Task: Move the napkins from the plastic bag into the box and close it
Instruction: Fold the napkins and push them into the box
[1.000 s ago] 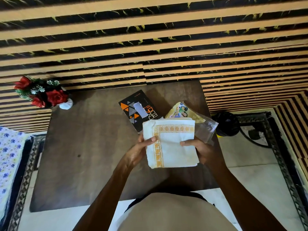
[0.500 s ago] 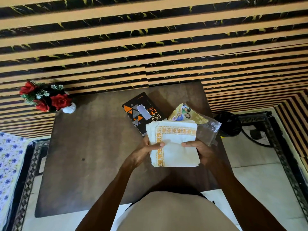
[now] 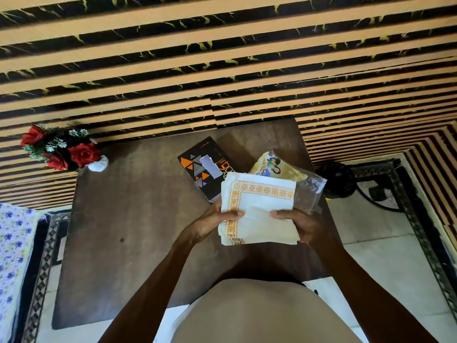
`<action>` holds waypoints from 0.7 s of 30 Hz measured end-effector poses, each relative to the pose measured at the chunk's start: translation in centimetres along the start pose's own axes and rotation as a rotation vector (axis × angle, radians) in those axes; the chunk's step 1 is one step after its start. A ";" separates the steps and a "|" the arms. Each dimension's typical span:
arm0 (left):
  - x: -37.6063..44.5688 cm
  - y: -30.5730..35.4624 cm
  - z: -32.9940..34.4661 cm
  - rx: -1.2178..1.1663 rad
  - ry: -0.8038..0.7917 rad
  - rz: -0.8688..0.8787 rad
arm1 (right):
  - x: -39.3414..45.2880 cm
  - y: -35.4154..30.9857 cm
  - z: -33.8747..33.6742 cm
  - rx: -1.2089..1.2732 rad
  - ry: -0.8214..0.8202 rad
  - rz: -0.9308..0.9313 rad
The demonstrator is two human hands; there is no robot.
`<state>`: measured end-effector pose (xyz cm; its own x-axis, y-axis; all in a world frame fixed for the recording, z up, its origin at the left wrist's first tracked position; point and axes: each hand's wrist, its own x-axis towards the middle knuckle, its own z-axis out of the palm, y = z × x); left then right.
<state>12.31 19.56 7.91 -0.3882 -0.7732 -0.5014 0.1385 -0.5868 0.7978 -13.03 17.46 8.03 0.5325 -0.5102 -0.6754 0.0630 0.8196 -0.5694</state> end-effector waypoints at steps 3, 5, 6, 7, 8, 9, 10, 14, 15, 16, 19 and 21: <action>0.9 0.2 0.2 0.087 0.152 -0.065 | -0.1 0.1 -0.7 0.106 0.037 -0.092; 1.7 0.0 0.0 0.364 0.382 0.055 | -0.3 0.4 -1.5 0.179 0.044 -0.162; 2.1 -0.2 -0.3 0.581 0.483 0.160 | -0.3 0.8 -2.1 0.232 0.056 -0.191; 2.4 -0.3 -0.7 0.814 0.535 0.252 | -0.2 1.2 -2.7 0.293 0.077 -0.217; 2.5 -0.4 -1.0 1.038 0.557 0.312 | -0.1 1.5 -3.1 0.364 0.073 -0.238; 2.6 -0.6 -1.3 1.233 0.578 0.342 | 0.0 1.6 -3.2 0.443 0.042 -0.255; 2.7 -1.0 -1.5 1.382 0.622 0.344 | 0.3 1.7 -3.2 0.482 0.010 -0.257; 3.3 -3.2 -2.1 1.246 0.848 0.115 | 0.0 2.5 -1.5 0.404 -0.049 -0.159; 3.4 -3.4 -2.1 1.158 0.871 0.108 | -0.1 2.7 -0.8 0.390 -0.026 -0.167; 3.5 -3.5 -2.2 1.073 0.880 0.109 | -0.3 2.7 0.3 0.300 -0.028 -0.181; 3.5 -2.9 -2.1 0.641 0.877 0.149 | 1.4 2.2 1.8 0.174 -0.051 -0.037; 3.4 -2.9 -2.1 0.607 0.831 0.218 | 3.4 1.9 1.6 0.120 -0.025 0.056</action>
<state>12.46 18.12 3.15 0.3690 -0.9041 -0.2154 -0.4391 -0.3738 0.8170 -9.73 17.72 5.39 0.5588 -0.4572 -0.6919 0.1325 0.8728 -0.4697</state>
